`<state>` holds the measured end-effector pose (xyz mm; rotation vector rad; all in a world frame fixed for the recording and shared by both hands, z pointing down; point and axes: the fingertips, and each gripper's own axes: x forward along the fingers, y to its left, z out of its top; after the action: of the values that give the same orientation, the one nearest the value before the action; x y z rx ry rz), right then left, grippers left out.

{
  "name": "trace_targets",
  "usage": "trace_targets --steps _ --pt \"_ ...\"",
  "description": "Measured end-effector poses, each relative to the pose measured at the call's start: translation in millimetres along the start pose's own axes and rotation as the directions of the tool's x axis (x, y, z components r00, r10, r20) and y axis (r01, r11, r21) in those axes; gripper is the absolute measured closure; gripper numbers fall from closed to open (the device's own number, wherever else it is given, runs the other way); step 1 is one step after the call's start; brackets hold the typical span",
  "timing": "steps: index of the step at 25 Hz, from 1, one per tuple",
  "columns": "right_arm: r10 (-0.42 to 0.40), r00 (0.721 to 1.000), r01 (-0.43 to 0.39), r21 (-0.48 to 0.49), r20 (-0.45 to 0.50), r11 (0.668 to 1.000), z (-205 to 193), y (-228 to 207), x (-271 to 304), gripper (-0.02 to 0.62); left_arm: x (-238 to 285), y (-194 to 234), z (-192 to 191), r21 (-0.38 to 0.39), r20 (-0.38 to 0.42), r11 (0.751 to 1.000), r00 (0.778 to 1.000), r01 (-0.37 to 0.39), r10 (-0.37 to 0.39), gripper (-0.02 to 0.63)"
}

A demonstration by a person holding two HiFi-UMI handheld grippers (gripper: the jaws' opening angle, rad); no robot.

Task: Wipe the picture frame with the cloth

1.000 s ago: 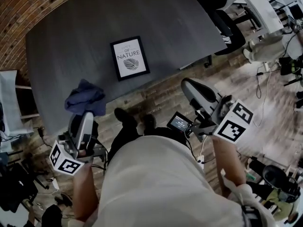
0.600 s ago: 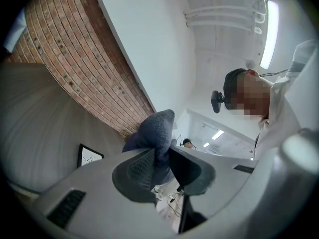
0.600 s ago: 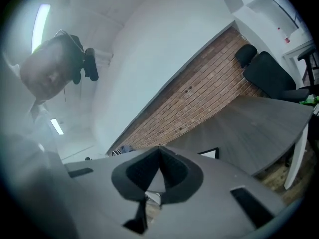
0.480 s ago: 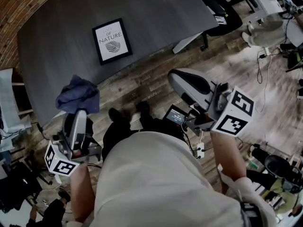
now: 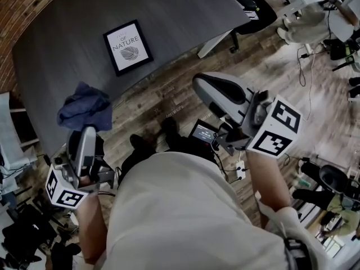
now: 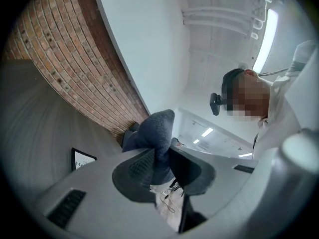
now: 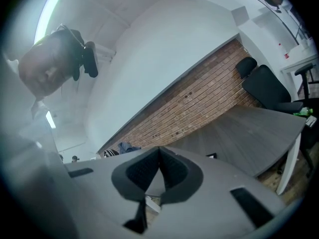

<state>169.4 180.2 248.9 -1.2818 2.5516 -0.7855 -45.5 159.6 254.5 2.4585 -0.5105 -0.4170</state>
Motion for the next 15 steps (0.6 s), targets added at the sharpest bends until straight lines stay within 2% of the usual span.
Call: trace_targets --steps 3,10,15 --pt "-0.019 1.0 0.019 -0.002 0.001 1.0 -4.4 5.2 5.6 0.581 -9.0 5.1 2.9 -0.011 -0.011 1.0 1.0 0.002 -0.002 0.515" --pt "-0.061 0.998 0.061 -0.043 0.009 0.997 -6.4 40.8 41.6 0.581 -39.0 21.0 38.5 -0.017 -0.003 0.998 0.999 0.054 -0.054 0.515" --pt "-0.081 0.997 0.081 -0.057 0.012 0.995 -10.2 50.0 50.7 0.581 -47.9 26.9 44.0 -0.026 -0.012 0.997 0.997 0.074 -0.075 0.515"
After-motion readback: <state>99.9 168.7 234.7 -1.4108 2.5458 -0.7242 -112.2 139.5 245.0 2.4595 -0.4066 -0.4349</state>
